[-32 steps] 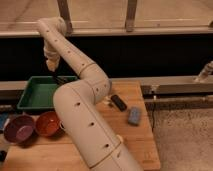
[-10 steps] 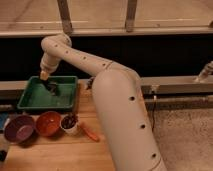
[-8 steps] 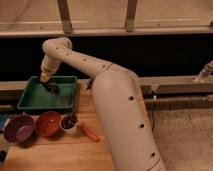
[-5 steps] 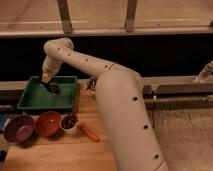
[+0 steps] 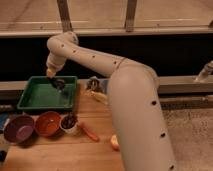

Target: Wipe tray with brush

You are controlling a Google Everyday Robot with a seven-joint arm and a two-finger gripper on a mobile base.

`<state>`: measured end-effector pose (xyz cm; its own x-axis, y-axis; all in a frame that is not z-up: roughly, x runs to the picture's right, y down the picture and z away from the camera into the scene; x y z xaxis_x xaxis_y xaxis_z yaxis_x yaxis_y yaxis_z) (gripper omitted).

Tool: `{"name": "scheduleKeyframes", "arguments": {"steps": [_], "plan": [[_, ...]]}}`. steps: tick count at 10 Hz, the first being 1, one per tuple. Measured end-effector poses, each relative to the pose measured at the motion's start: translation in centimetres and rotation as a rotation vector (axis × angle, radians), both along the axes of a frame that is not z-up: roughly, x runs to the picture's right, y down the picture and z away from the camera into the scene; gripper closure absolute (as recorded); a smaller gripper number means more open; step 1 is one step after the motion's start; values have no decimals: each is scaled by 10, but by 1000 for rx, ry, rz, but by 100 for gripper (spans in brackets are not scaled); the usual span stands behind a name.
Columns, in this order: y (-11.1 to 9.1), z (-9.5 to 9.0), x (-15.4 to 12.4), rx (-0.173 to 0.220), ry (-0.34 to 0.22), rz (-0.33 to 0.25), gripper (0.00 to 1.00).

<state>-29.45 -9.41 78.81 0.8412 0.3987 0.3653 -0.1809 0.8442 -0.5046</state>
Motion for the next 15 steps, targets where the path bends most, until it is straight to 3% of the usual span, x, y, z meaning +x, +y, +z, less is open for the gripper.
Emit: {"name": "scheduleKeyframes", "arguments": {"steps": [3, 5, 9, 12, 15], "plan": [[-8, 10, 6, -12, 25, 7, 100], [-7, 27, 11, -36, 32, 12, 100], [-9, 48, -29, -64, -8, -41, 100], [-2, 36, -78, -55, -86, -124, 100], [24, 15, -87, -72, -116, -163, 100]]}}
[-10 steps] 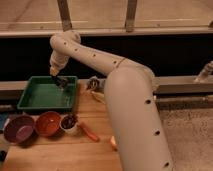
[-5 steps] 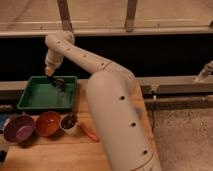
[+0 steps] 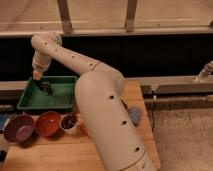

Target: Wipe tray with brush

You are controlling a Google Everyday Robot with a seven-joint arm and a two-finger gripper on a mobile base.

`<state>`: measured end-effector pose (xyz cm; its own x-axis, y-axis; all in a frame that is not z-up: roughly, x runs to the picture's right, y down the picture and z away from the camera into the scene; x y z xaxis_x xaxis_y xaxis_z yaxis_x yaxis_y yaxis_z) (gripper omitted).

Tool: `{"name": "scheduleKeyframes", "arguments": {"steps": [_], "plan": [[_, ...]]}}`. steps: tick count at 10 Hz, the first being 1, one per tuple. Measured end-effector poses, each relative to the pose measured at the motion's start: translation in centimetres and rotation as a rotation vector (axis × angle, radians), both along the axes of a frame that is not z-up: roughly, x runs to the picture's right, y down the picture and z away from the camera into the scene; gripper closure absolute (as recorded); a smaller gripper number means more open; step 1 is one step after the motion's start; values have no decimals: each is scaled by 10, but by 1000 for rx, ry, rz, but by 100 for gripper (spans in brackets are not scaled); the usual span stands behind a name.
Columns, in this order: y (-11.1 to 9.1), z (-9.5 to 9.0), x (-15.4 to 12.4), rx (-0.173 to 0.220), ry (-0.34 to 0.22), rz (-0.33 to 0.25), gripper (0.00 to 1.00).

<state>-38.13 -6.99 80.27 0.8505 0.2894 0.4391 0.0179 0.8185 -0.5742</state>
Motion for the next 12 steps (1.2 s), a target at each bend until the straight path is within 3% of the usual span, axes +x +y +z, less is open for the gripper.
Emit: {"name": "scheduleKeyframes", "arguments": {"steps": [3, 6, 10, 12], "plan": [[14, -18, 36, -3, 65, 7, 100], [13, -26, 64, 8, 156, 17, 100], [-17, -2, 80, 18, 244, 9, 100], [-29, 18, 77, 10, 243, 3, 100]]}}
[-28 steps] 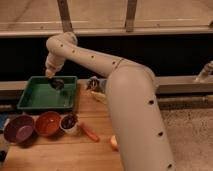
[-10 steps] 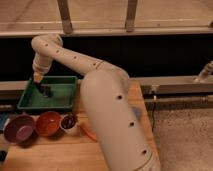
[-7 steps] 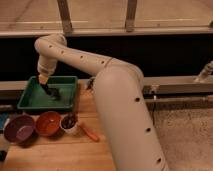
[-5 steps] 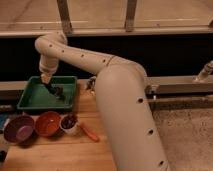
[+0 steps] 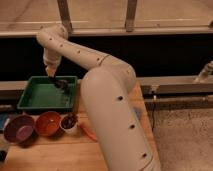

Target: Wipe tray with brush

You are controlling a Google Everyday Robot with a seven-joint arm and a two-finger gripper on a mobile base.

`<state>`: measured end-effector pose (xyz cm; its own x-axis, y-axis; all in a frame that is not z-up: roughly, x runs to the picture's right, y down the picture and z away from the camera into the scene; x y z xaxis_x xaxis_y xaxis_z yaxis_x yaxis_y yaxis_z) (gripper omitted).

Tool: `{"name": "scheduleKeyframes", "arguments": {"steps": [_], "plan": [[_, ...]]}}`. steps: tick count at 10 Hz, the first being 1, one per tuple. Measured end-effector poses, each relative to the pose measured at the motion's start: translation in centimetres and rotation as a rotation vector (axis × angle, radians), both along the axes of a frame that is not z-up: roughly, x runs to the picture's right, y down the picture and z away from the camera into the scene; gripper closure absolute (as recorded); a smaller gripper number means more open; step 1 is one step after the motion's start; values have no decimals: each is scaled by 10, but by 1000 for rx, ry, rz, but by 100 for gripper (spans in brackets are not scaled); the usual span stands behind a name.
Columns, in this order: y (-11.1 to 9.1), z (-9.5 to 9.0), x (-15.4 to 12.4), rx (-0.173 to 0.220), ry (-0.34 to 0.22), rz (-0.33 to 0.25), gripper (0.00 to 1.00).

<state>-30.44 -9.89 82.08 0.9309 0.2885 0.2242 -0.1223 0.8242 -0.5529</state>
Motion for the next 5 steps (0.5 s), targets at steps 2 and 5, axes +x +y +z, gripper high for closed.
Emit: {"name": "scheduleKeyframes", "arguments": {"steps": [2, 5], "plan": [[-8, 13, -21, -5, -40, -18, 100], [-9, 10, -79, 7, -150, -96, 100]]}}
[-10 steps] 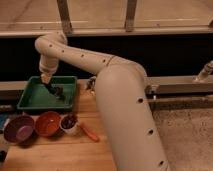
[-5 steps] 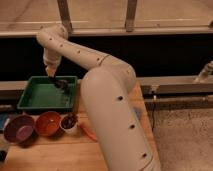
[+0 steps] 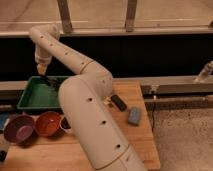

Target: Wipe tray with brush

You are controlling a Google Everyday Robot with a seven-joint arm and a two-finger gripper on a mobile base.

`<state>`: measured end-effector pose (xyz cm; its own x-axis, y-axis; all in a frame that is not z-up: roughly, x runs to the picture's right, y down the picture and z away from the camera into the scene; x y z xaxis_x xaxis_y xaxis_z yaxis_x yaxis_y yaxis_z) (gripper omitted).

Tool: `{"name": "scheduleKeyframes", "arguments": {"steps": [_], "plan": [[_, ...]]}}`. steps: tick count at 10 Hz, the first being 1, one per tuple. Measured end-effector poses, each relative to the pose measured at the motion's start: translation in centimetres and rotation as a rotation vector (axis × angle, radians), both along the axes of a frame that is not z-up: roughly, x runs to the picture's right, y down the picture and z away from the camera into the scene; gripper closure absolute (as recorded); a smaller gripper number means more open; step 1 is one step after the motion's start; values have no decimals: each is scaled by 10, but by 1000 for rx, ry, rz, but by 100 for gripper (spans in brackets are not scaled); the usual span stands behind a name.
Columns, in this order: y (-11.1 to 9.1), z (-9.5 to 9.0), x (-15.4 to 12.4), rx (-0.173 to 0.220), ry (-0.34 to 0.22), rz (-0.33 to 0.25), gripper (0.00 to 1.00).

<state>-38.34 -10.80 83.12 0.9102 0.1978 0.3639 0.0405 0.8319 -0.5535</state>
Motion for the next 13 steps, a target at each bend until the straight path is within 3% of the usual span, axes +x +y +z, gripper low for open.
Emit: {"name": "scheduleKeyframes", "arguments": {"steps": [4, 6, 7, 8, 9, 11, 13], "plan": [[30, -43, -35, 5, -106, -86, 100], [52, -65, -24, -16, -98, -86, 100], [58, -71, -11, -23, -79, -78, 100], [73, -87, 30, -38, -7, -41, 100], [76, -91, 54, -43, 44, -11, 100], [68, -84, 93, -47, 126, 42, 100], [52, -69, 113, -46, 171, 72, 100]]}}
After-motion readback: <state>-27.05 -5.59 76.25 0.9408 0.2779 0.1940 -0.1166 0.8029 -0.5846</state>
